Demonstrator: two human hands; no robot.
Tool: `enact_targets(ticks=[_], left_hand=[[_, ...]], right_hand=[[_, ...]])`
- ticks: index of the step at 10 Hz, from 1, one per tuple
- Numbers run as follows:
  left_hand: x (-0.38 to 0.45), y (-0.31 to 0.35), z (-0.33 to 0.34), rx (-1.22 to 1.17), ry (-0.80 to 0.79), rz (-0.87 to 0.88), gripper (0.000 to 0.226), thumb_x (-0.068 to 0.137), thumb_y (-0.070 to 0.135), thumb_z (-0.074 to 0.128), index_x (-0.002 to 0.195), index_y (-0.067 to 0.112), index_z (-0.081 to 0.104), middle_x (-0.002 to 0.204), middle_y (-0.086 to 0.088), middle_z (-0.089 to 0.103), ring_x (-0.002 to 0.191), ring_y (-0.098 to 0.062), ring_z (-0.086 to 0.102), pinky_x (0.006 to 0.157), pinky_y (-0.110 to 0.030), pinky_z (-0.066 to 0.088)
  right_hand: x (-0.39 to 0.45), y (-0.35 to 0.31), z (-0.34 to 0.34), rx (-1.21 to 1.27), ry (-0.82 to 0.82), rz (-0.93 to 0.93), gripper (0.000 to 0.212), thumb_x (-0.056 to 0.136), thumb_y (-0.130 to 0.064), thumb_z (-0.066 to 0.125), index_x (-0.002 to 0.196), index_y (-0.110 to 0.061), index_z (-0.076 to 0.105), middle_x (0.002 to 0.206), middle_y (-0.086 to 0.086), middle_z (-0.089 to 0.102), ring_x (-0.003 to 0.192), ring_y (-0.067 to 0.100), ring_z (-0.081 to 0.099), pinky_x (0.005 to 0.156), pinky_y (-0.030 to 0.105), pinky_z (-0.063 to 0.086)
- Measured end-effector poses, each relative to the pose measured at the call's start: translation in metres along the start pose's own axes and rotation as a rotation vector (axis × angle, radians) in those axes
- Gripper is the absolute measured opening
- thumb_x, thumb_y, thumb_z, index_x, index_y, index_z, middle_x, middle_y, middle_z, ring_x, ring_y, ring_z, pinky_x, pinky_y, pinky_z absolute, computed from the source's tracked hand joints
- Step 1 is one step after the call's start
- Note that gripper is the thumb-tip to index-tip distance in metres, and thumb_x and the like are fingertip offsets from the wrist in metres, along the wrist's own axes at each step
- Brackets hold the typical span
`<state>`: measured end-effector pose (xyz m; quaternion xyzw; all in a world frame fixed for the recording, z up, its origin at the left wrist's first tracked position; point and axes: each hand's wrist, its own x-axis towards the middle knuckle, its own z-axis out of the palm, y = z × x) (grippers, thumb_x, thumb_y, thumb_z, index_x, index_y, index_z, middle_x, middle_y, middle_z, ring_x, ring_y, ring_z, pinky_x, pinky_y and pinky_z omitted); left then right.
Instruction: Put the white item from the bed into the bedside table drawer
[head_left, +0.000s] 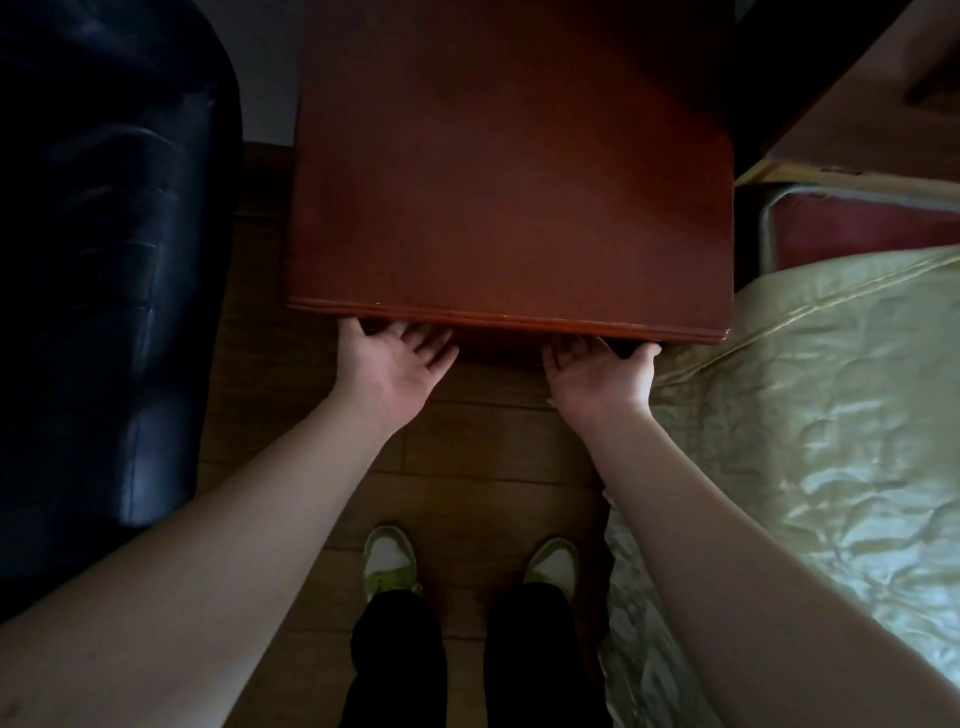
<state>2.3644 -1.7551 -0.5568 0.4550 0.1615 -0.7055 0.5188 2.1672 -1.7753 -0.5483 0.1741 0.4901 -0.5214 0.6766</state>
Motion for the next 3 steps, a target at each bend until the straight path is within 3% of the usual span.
enact_targets(ticks=[2, 3], left_hand=[[-0.001, -0.008, -0.011, 0.003, 0.011, -0.024, 0.078, 0.093, 0.067, 0.012, 0.143, 0.016, 0.043, 0.143, -0.014, 0.049, 0.135, -0.032, 0.041, 0.114, -0.058, 0.022], [-0.015, -0.016, -0.019, 0.118, 0.001, -0.059, 0.077, 0.093, 0.067, 0.014, 0.144, 0.017, 0.042, 0.143, -0.011, 0.051, 0.136, -0.027, 0.04, 0.116, -0.052, 0.022]], right_hand=[[0.002, 0.005, -0.015, 0.0, -0.009, 0.011, 0.084, 0.093, -0.07, 0.013, 0.151, -0.01, 0.021, 0.156, 0.011, 0.031, 0.145, 0.027, 0.026, 0.119, 0.047, 0.019], [-0.014, 0.015, -0.03, -0.102, -0.029, 0.057, 0.079, 0.094, -0.068, 0.019, 0.151, -0.013, 0.025, 0.154, 0.012, 0.037, 0.145, 0.027, 0.028, 0.118, 0.047, 0.022]])
